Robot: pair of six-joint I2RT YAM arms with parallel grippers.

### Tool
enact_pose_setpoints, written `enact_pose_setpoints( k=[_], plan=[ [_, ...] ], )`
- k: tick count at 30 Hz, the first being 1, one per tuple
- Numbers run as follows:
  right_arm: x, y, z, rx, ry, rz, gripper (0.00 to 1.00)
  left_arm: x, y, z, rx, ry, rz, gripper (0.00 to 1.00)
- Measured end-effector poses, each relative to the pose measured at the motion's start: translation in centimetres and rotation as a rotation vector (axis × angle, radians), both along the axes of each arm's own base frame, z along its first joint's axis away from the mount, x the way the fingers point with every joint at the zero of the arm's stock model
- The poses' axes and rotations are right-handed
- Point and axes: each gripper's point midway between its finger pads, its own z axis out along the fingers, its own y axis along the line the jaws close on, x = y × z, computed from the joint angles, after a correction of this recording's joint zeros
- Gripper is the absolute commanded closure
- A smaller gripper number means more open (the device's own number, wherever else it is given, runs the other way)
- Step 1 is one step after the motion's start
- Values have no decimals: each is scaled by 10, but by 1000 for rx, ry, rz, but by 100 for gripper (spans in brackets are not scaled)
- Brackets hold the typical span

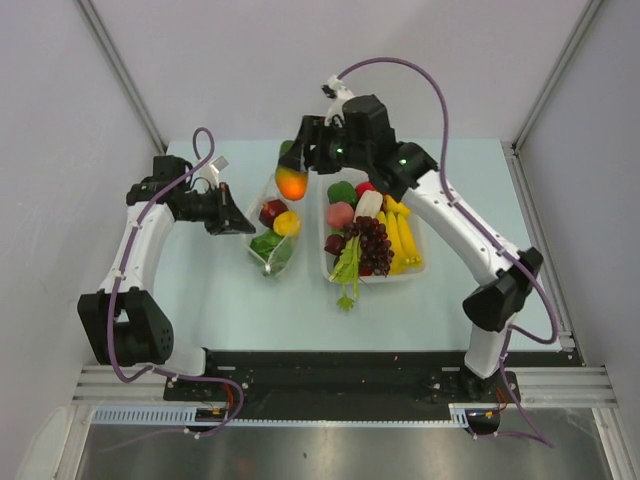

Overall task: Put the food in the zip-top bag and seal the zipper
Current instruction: Place the fake fruit in the zipper food storage bag.

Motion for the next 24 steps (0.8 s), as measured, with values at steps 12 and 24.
enact_pose_setpoints(
  k=[12,24],
  plan=[
    [3,78,-128,-125,237,101,100,4,-5,8,-54,4,16,100],
    [-30,88,-140,-193,223,230,0,2,-4,7,-76,21,23,99]
  ],
)
